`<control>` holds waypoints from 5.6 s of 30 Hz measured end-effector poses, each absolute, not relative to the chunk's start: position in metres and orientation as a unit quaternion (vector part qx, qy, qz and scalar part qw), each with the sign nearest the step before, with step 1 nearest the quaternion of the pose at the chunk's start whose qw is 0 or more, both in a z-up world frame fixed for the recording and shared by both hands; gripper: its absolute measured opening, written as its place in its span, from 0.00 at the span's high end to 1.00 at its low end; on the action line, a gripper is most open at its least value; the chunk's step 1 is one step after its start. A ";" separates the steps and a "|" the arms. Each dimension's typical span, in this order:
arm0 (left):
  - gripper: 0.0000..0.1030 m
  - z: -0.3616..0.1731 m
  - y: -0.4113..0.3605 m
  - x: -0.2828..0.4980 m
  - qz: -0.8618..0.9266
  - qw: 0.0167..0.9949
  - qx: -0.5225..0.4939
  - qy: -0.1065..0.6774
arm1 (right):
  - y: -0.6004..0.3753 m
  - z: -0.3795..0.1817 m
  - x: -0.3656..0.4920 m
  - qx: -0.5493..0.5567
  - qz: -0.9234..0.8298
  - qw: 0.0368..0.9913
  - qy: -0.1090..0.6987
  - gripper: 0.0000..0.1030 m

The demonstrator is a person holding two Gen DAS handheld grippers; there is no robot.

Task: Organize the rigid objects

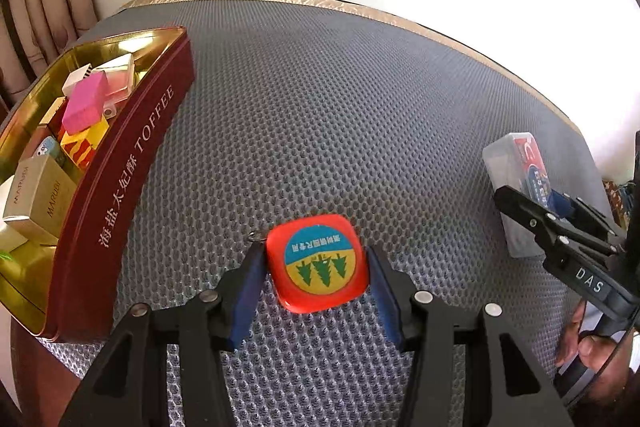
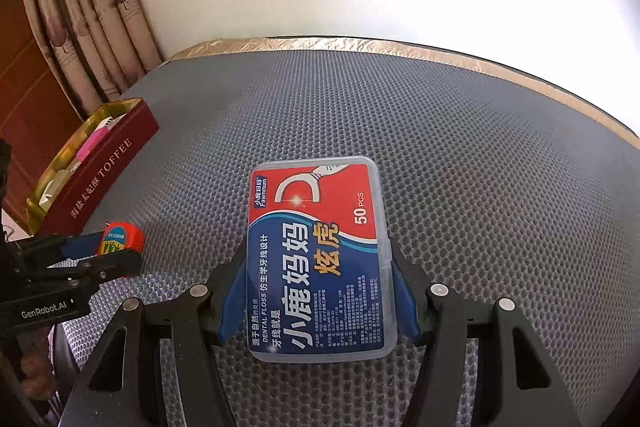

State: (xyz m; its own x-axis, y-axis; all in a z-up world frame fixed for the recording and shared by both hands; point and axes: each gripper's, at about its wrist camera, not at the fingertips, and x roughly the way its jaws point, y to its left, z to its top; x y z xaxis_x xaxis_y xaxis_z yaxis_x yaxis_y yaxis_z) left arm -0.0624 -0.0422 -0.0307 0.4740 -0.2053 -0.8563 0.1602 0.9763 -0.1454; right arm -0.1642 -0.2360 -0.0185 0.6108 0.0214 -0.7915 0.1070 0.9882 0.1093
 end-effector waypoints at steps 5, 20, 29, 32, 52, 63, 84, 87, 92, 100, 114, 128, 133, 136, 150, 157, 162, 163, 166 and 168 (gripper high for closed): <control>0.50 -0.025 -0.035 -0.064 -0.114 0.849 -0.045 0.515 | -0.231 -0.022 -0.170 0.068 -0.032 0.898 0.433 0.44; 0.50 0.062 0.073 -0.071 -0.062 0.874 -0.107 0.471 | -0.237 -0.025 -0.177 0.090 -0.053 0.895 0.435 0.44; 0.50 0.072 0.156 -0.002 0.005 0.881 -0.087 0.466 | -0.232 -0.028 -0.172 0.083 -0.056 0.890 0.444 0.43; 0.50 0.062 0.168 0.016 0.011 0.879 -0.085 0.468 | -0.232 -0.028 -0.171 0.081 -0.057 0.889 0.446 0.43; 0.49 0.009 0.182 0.047 0.019 0.867 -0.044 0.496 | -0.233 -0.029 -0.166 0.075 -0.055 0.887 0.452 0.42; 0.49 0.020 0.193 0.038 0.013 0.867 -0.085 0.492 | -0.232 -0.030 -0.165 0.069 -0.057 0.886 0.455 0.42; 0.49 0.043 0.216 -0.120 0.025 0.888 -0.165 0.427 | -0.218 -0.025 -0.164 0.106 -0.055 0.874 0.472 0.43; 0.49 0.042 0.214 -0.125 0.031 0.893 -0.152 0.423 | -0.214 -0.018 -0.162 0.143 -0.035 0.871 0.468 0.43; 0.49 0.032 0.208 -0.122 0.015 0.885 -0.152 0.440 | -0.181 0.006 -0.145 0.170 0.012 0.873 0.457 0.43; 0.49 0.030 0.201 -0.125 0.024 0.890 -0.124 0.438 | -0.081 0.042 -0.082 0.178 0.129 0.865 0.452 0.43; 0.49 0.021 0.214 -0.116 0.022 0.878 -0.150 0.454 | 0.004 0.005 -0.002 0.220 0.169 0.828 0.488 0.43; 0.49 0.018 0.218 -0.114 0.010 0.873 -0.171 0.457 | 0.023 -0.014 -0.011 0.230 0.126 0.833 0.487 0.42; 0.49 0.018 0.216 -0.114 0.010 0.873 -0.169 0.457 | 0.023 -0.016 -0.015 0.228 0.124 0.835 0.485 0.41; 0.49 0.019 0.213 -0.115 0.012 0.876 -0.159 0.456 | 0.023 -0.009 -0.021 0.204 0.120 0.847 0.476 0.41; 0.49 0.033 0.206 -0.122 0.042 0.897 -0.108 0.426 | 0.028 0.038 -0.071 0.093 0.114 0.904 0.402 0.33; 0.49 0.044 0.202 -0.128 0.068 0.913 -0.075 0.396 | 0.041 0.072 -0.117 0.012 0.080 0.947 0.312 0.09; 0.49 0.056 0.199 -0.139 0.084 0.929 -0.062 0.356 | 0.044 0.083 -0.137 -0.026 0.049 0.961 0.271 0.05; 0.49 0.059 0.198 -0.141 0.088 0.933 -0.055 0.345 | 0.042 0.083 -0.140 -0.027 0.046 0.962 0.268 0.05; 0.49 0.072 0.193 -0.154 0.101 0.948 -0.037 0.299 | 0.039 0.086 -0.149 -0.029 0.033 0.965 0.259 0.04; 0.49 0.078 0.192 -0.161 0.105 0.955 -0.038 0.274 | 0.039 0.088 -0.156 -0.034 0.026 0.967 0.251 0.04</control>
State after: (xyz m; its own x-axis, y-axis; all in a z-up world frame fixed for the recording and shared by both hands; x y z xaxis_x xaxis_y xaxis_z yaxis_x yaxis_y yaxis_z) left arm -0.1612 0.1923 0.0779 0.8274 0.1797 -0.5320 -0.2213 0.9751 -0.0147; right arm -0.1560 0.0389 0.0885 0.8724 0.0339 -0.4876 -0.0683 0.9963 -0.0529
